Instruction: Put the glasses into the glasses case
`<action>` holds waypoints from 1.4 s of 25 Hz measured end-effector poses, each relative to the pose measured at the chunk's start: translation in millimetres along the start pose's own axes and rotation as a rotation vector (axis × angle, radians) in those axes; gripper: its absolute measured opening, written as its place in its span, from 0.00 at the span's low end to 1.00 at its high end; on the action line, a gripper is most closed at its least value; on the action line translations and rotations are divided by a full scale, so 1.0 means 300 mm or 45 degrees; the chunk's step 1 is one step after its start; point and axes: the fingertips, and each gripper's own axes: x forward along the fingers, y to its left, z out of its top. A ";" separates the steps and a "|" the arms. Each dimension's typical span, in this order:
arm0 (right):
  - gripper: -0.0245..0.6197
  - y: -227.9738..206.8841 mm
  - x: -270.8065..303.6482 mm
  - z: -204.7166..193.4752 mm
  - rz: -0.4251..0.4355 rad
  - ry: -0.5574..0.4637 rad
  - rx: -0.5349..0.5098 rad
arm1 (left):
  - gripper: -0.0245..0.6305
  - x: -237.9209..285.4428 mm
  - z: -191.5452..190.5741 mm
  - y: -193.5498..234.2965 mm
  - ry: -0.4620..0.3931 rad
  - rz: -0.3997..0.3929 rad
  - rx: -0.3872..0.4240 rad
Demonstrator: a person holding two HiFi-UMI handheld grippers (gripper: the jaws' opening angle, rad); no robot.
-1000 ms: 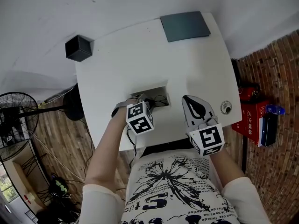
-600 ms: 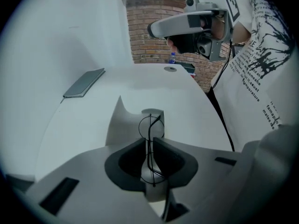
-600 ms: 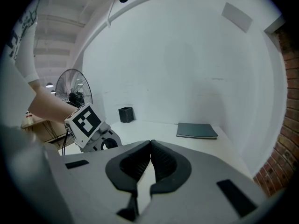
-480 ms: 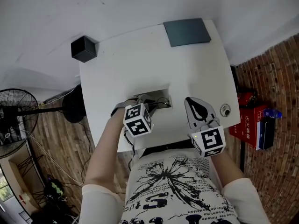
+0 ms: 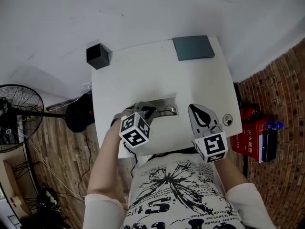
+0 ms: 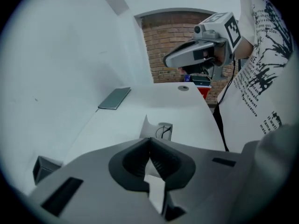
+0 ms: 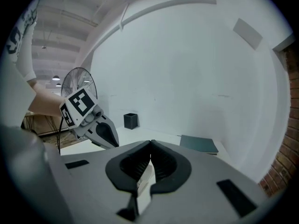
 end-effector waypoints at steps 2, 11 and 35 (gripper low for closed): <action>0.06 0.015 -0.008 0.023 0.003 -0.015 -0.017 | 0.06 -0.048 0.012 0.005 -0.031 0.033 -0.007; 0.06 0.076 -0.034 0.129 0.037 -0.103 -0.070 | 0.06 -0.288 0.106 0.051 -0.290 0.229 -0.135; 0.06 0.068 -0.122 0.260 0.068 -0.296 -0.066 | 0.06 -0.646 0.154 0.093 -0.834 0.648 -0.586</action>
